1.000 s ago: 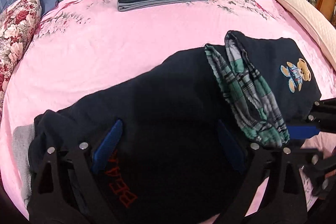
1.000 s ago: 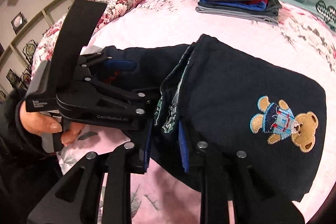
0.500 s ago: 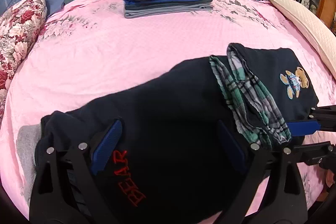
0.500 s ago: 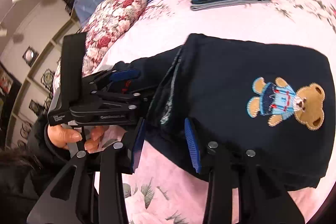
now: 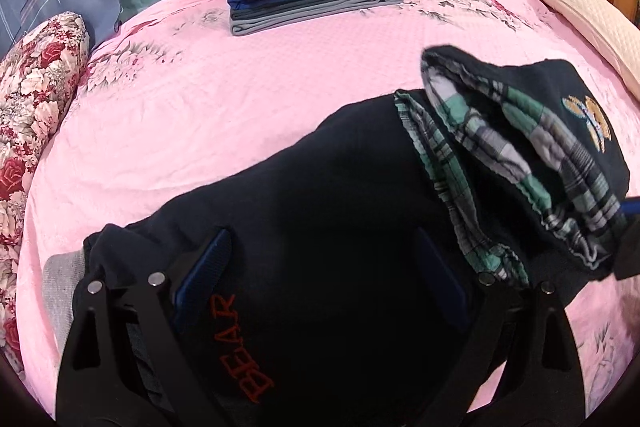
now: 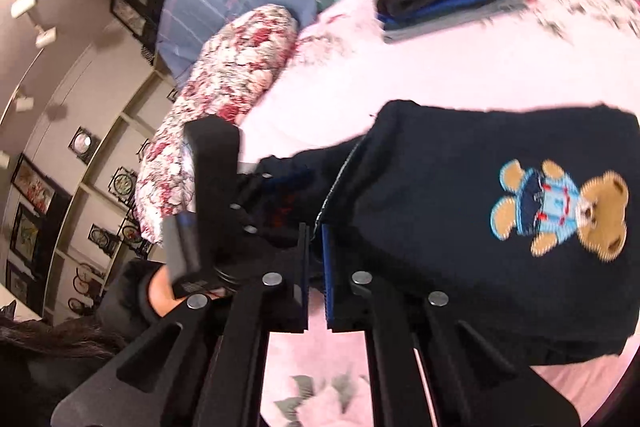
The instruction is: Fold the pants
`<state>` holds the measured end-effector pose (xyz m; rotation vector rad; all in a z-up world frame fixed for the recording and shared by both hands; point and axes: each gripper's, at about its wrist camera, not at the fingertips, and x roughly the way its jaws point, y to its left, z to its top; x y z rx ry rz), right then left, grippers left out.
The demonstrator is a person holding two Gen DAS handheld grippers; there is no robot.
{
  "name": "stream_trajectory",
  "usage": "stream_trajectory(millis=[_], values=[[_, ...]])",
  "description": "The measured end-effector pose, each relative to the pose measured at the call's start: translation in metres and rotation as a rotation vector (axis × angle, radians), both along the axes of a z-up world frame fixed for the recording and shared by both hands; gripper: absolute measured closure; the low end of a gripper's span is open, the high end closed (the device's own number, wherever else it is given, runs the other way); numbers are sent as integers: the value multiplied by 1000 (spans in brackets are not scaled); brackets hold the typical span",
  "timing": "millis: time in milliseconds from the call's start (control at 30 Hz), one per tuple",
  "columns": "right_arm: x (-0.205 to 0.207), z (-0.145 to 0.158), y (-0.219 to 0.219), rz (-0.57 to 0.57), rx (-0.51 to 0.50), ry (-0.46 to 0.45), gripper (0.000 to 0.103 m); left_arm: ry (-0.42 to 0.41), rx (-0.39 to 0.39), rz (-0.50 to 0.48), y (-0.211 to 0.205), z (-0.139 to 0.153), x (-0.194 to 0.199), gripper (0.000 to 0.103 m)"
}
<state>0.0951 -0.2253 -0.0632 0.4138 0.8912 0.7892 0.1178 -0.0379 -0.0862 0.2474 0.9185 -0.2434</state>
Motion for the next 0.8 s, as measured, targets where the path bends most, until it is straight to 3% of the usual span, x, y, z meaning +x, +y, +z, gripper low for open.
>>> stream_trajectory(millis=[133,267,400,500,600,667,700,800], values=[[0,-10,23,55,-79,19,98,-15,16,13,14,3,-9,10],[12,-39,17,6,-133,88,98,-33,3,44,35,11,-18,10],[7,-38,19,18,-161,49,98,-97,-125,66,43,42,-16,10],[4,-39,25,30,-189,12,97,-100,-199,38,23,55,-2,10],[-2,-40,25,21,-209,-30,97,-89,-75,28,-11,37,23,10],[-9,-37,23,4,-226,-48,90,-39,22,16,-26,11,35,8],[-15,-34,20,-3,-246,-49,83,-43,46,5,-30,2,34,6],[-36,-17,3,-16,-301,-72,82,-72,79,7,-31,4,31,4]])
